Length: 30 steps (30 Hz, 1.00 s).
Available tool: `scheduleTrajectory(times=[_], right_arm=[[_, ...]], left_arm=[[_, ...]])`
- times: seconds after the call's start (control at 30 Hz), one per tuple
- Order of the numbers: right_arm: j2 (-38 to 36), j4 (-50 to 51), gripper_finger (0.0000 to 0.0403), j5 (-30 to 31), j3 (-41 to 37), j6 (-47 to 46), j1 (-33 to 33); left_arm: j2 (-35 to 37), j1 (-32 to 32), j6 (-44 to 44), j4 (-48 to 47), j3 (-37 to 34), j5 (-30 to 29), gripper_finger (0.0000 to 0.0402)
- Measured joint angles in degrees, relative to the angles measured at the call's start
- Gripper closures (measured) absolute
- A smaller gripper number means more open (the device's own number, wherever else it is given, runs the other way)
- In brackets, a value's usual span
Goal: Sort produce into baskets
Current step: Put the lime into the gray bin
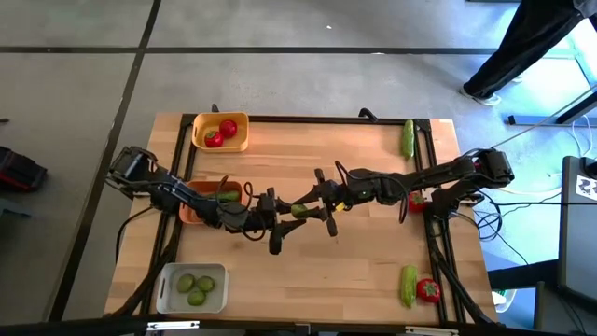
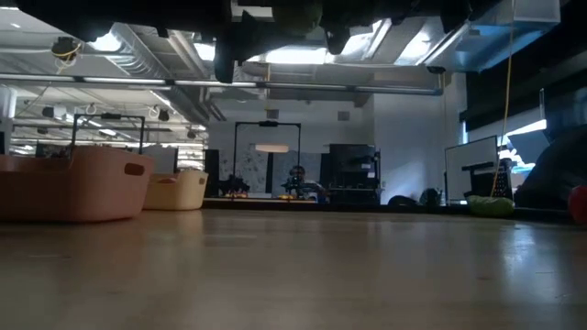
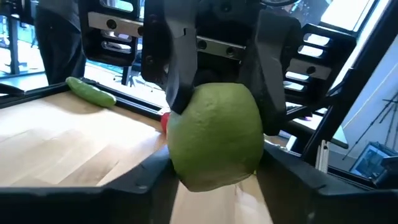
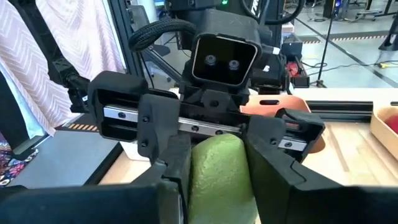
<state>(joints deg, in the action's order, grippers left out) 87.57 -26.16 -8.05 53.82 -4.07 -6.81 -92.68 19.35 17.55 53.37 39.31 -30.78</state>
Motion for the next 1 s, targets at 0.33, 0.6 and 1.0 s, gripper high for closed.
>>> scheduleTrajectory(times=[0.33, 0.6, 1.0], right_arm=[[-2.5, 5.6, 0.0238, -1.6, 0.1, -1.5, 0.1], [-14.6, 29.7, 0.0211, -0.4, 0.0, 3.1, 0.0], [-18.1, 59.0, 0.0210, 19.4, -5.8, -2.0, 0.1]], left_arm=[[0.0, 0.1, 0.3, -1.6, 0.0, 0.5, 0.0266], [0.4, 0.3, 2.1, -6.8, 1.7, -0.1, 0.0259], [0.7, 5.2, 10.5, -57.6, 22.9, 0.1, 0.0262]])
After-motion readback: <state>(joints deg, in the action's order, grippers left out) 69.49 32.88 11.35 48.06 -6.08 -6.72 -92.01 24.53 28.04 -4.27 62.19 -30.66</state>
